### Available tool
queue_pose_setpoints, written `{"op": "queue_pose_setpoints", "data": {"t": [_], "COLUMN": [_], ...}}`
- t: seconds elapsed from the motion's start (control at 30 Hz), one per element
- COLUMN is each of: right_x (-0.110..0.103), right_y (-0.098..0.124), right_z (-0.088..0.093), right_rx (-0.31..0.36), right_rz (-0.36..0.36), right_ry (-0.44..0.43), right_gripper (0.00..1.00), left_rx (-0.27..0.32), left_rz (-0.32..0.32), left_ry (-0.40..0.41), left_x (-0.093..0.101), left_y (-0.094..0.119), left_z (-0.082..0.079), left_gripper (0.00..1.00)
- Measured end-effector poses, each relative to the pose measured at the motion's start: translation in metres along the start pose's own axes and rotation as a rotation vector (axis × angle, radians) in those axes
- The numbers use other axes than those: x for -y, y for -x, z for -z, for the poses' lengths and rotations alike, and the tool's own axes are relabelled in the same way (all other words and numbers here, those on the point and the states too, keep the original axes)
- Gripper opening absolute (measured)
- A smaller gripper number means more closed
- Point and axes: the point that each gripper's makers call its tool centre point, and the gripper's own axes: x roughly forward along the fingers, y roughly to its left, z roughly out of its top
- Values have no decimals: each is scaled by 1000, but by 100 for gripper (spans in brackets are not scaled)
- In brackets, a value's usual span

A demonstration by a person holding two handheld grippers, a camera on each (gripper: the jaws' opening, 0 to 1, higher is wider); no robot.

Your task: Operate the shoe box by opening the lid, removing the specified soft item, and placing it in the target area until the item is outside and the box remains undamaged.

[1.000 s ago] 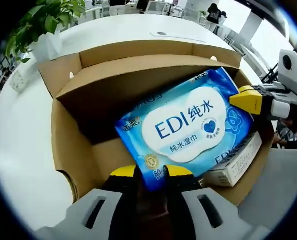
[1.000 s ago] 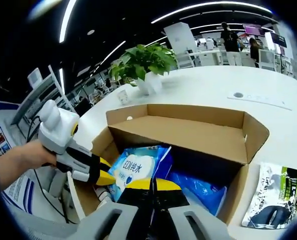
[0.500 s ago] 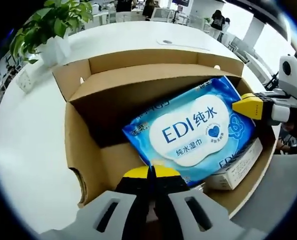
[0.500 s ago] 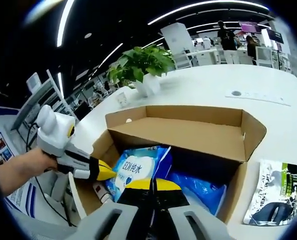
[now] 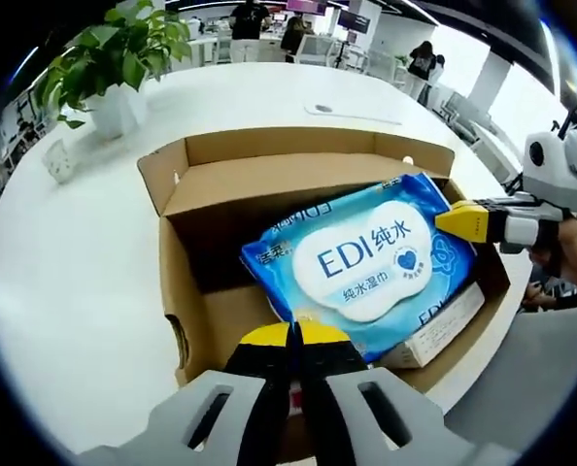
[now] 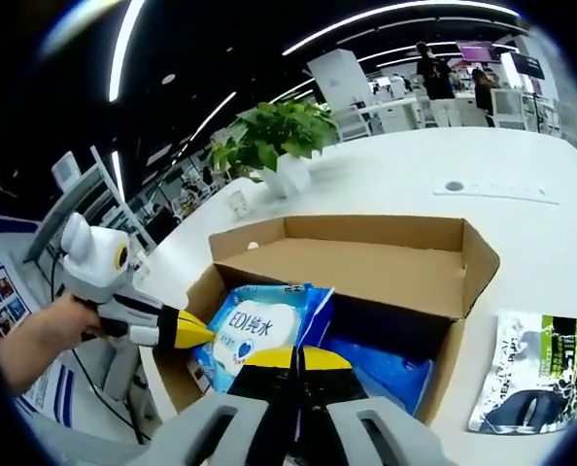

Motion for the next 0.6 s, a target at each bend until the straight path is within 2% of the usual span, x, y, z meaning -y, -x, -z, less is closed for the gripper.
{"op": "queue_pose_setpoints", "data": {"t": [0.6], "right_x": [3], "right_y": [37], "right_z": [-14], "right_rx": [38], "right_rz": [-12], "right_ry": [-28], "right_gripper": [0], "left_rx": [112], "left_rz": [86], "left_ry": [46], "left_x": [27], "left_y": [31], "left_z": [-24], "left_gripper": [0]}}
